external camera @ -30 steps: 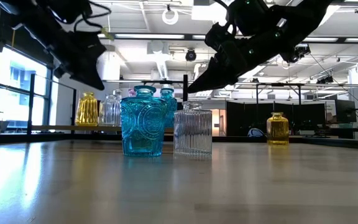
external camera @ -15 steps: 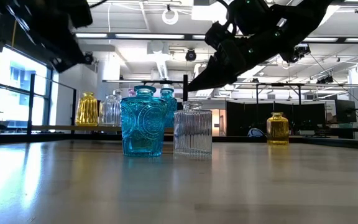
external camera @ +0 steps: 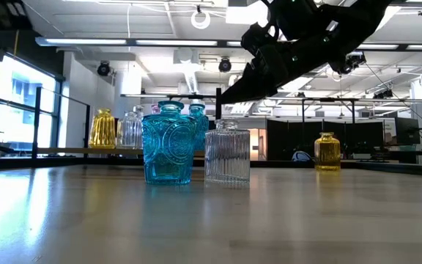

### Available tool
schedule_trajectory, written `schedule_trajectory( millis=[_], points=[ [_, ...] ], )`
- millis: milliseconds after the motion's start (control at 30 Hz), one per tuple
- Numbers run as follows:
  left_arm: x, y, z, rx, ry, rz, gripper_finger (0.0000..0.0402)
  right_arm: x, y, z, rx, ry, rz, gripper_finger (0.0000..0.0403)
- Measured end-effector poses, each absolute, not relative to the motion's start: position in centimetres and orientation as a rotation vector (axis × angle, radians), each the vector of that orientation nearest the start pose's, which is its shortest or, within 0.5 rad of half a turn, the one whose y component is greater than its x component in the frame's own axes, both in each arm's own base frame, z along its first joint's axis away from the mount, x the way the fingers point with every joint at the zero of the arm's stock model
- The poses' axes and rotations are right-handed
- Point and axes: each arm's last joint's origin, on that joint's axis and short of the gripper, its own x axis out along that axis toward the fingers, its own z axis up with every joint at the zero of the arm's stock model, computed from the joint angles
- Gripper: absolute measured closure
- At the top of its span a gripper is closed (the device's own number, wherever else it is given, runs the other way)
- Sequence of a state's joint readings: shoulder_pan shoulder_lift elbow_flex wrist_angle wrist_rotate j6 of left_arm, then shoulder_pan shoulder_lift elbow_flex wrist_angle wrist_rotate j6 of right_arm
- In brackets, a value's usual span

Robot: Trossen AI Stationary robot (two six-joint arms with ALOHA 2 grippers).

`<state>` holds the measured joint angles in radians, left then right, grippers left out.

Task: Sort vases onto shelf
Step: Put the bottom yellow flower vase aligned with the other yellow flower vase on the shelf

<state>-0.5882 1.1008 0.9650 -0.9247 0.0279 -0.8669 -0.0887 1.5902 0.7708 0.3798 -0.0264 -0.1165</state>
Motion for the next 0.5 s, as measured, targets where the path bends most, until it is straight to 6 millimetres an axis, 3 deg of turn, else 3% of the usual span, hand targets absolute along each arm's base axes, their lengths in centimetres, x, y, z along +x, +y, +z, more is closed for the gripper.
schedule_trajectory(
  millis=[267,500],
  points=[
    [17.0,-16.7,27.9,-0.518,1.34,-0.108,0.0283,32.3,-2.8,18.9,-0.109,0.435,-0.032,0.0403],
    [16.0,-21.0,26.9,-0.595,1.44,-0.051,0.0257,32.3,-2.8,18.9,-0.109,0.429,-0.032,0.0403]
  ],
)
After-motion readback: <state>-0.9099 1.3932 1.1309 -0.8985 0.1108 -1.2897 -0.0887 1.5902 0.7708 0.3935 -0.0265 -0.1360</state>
